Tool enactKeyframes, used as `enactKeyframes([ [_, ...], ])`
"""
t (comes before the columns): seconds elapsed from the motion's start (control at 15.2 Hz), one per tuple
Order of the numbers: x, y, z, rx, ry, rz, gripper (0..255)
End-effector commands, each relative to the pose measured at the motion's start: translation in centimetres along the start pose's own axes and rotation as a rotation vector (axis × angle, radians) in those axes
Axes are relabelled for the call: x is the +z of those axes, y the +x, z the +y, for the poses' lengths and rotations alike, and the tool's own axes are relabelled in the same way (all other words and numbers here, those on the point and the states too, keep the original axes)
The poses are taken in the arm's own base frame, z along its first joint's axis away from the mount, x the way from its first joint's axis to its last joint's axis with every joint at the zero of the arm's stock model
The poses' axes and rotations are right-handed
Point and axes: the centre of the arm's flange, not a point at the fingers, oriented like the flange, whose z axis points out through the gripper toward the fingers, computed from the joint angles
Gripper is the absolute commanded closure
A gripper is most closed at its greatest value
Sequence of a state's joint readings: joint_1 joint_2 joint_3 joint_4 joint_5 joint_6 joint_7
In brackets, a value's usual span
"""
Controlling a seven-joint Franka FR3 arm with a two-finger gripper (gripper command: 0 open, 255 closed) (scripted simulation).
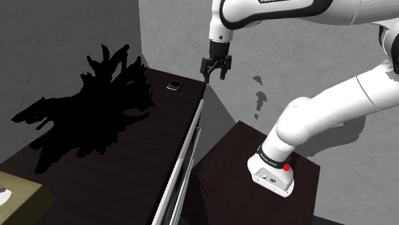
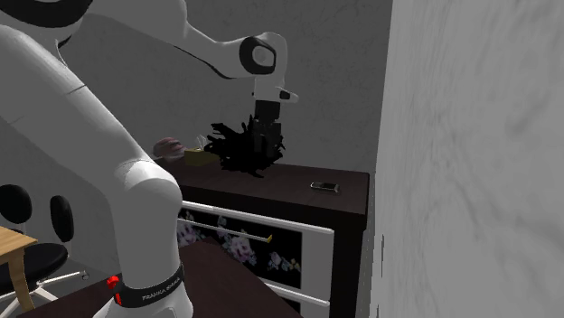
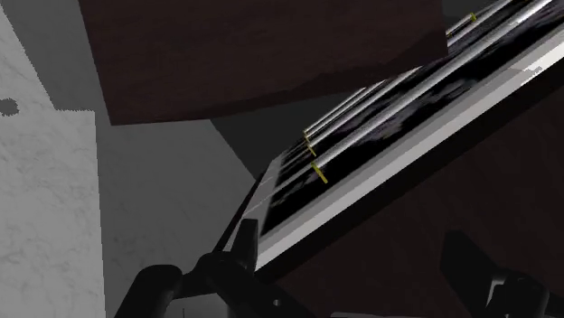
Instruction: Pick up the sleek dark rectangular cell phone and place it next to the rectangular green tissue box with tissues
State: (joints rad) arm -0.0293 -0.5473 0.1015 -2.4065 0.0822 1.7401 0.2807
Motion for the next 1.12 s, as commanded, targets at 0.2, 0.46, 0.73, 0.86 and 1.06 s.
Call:
enactKeyframes([
  [0.2,2.4,5.4,-1.7,0.155,0.026,0.024,0],
  [0.46,4.0,10.0,-2.5,0.276,0.045,0.042,0],
  [0.73,5.6,14.7,-2.7,0.398,0.065,0.061,0],
  [0.86,6.3,17.0,-2.6,0.458,0.075,0.070,0],
  [1.06,7.4,20.5,-2.2,0.549,0.089,0.083,0],
])
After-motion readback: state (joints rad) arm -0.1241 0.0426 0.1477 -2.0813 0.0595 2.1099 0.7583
